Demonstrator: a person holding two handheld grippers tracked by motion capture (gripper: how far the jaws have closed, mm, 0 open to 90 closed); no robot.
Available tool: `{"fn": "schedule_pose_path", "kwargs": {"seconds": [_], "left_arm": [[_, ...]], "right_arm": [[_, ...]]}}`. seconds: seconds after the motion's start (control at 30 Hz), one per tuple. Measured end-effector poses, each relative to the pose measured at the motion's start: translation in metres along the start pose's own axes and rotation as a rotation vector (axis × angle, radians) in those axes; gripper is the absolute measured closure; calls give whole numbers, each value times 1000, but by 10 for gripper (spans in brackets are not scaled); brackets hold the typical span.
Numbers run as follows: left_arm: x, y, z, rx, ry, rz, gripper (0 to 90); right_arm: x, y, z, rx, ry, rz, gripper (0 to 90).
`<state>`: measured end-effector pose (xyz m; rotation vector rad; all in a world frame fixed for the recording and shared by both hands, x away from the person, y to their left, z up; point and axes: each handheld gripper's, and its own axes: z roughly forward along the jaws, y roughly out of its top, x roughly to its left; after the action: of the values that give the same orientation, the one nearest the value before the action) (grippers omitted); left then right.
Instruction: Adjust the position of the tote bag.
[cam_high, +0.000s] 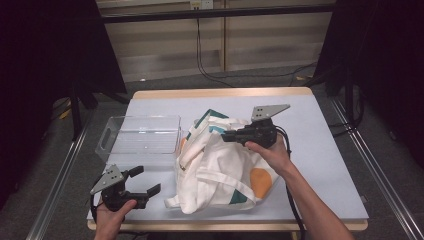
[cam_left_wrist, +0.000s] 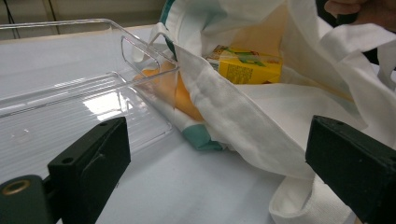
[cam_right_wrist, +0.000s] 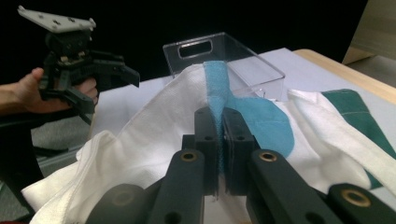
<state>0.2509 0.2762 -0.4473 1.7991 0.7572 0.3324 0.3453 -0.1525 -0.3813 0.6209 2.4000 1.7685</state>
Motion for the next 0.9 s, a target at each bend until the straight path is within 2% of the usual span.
{"fn": "schedule_pose_path", "kwargs": {"seconds": [0.07, 0.13, 0.23, 0.27, 0.37, 0.4, 0.43, 0.47, 0.5, 0.53, 0.6, 0.63, 0.67, 0.7, 0.77, 0.8, 0.87, 0.9], "left_arm": [[-1, 0, 0, 3, 6, 1, 65], [-1, 1, 1, -7, -15, 6, 65], [-3, 2, 1, -4, -4, 2, 73], [-3, 2, 2, -7, -18, -4, 79], [-6, 3, 3, -8, -27, -3, 89], [-8, 4, 5, -20, -43, -10, 95], [-8, 4, 4, -3, -48, 7, 112], [-9, 4, 6, -8, -54, 9, 133], [-10, 5, 6, 3, -45, 19, 136], [-10, 5, 8, -10, -55, 9, 138], [-10, 6, 9, -2, -44, 19, 154], [-12, 6, 10, -4, -26, 8, 154], [-11, 7, 10, 0, -31, 17, 154], [-12, 8, 11, -13, -32, 8, 157], [-12, 11, 12, -6, -23, 34, 193], [-12, 12, 13, -12, -42, 33, 204], [-14, 15, 14, -19, -39, 28, 242], [-13, 16, 15, -23, -58, 29, 254]], "right_arm": [[1, -1, -7, -16, -8, 2, 869], [2, -2, -12, -24, -14, 2, 869], [3, -3, -18, -36, -17, 0, 871], [4, -3, -20, -37, -19, -2, 871], [5, -5, -27, -41, -29, -4, 871], [6, -6, -29, -43, -32, -7, 871], [6, -6, -31, -49, -36, -6, 871], [6, -7, -34, -51, -41, -6, 871], [6, -7, -36, -53, -45, -5, 872], [6, -8, -38, -55, -49, -4, 872], [6, -9, -43, -57, -53, -8, 872], [6, -9, -46, -58, -59, -7, 872], [6, -9, -48, -63, -60, -9, 872], [6, -10, -51, -64, -63, -9, 872], [6, -11, -56, -61, -73, -9, 873], [6, -12, -59, -55, -84, -12, 874], [7, -15, -64, -54, -89, -7, 874], [8, -17, -66, -50, -96, -10, 875]]}}
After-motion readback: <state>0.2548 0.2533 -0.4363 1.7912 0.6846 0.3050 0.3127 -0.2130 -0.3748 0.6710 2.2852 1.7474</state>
